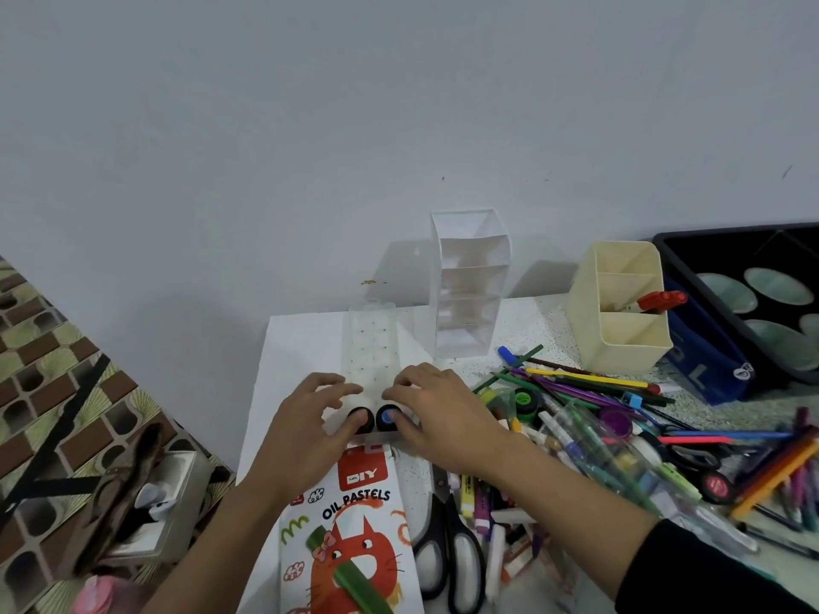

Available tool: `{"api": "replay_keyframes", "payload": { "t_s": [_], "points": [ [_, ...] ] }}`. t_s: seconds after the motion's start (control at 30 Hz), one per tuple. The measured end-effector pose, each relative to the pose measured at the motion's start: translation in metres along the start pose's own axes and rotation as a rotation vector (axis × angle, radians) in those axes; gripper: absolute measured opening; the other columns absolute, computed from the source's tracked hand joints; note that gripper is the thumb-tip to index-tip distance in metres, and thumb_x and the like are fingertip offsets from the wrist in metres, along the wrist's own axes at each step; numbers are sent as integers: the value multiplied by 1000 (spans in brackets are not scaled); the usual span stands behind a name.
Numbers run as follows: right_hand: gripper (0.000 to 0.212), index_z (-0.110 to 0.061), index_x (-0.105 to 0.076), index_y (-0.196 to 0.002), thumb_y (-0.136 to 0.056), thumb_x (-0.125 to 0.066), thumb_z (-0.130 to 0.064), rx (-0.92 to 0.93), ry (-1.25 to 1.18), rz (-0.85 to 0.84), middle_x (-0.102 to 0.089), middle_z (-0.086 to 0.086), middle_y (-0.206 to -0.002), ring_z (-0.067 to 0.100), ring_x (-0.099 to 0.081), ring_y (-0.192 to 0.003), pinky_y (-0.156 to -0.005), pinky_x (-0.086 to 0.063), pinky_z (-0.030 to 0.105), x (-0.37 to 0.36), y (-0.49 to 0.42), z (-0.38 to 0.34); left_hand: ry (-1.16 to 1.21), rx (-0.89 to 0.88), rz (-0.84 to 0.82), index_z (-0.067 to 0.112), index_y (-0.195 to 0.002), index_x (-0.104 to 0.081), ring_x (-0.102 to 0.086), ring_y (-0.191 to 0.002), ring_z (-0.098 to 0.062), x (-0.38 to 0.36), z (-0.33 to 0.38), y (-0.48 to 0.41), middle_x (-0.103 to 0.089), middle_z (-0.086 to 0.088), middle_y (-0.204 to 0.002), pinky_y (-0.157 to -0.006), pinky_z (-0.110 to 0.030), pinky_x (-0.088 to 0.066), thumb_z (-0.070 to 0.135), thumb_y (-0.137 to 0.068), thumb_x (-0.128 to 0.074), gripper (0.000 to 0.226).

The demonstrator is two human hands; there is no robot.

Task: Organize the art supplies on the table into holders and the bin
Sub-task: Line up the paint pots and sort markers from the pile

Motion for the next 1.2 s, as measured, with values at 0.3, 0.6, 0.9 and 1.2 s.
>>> {"api": "replay_keyframes", "payload": {
  "t_s": [0.3,0.6,0.9,1.2],
  "points": [
    [40,-12,-61,-130,-96,-45,0,-314,-406,-45,-70,5,-117,19,-68,-97,-88,-56,35,8,4,17,-296,135,-129,28,-149,-26,-50,-124,-23,-27,22,-14,-50,-3,-138,-102,-46,-43,82,-76,-53,95],
    [24,-18,-71,-110,-95,-54,-10,-287,-226,93,-67,-3,-101,13,-62,-90,-83,-52,34,33,31,56,-448,238,-216,16,-146,-27,-45,-130,-26,-15,8,-41,-46,-4,-145,-105,-50,-37,65,-75,-70,96],
    [25,-21,-67,-119,-96,-57,-17,-237,-178,80,-64,-5,-110,13,-59,-101,-88,-51,33,27,32,64,-126,268,-433,31,-150,-30,-52,-112,-14,30,-34,-60,-45,9,-141,-85,-29,-51,14,-68,-81,98],
    [28,-19,-66,-122,-96,-58,-20,-212,-87,100,-62,-5,-117,15,-58,-104,-84,-49,27,21,26,64,-87,73,-434,47,-138,-39,-55,-98,-11,27,-41,-58,-49,19,-128,-74,-19,-48,12,-66,-80,90]
  ]
}}
Point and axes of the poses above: each hand's wrist, its own y-axis away from the middle knuckle, its own x-axis out of the back of the hand, z = x × y, the point moved 6 cm from there along -y, towards the middle knuckle
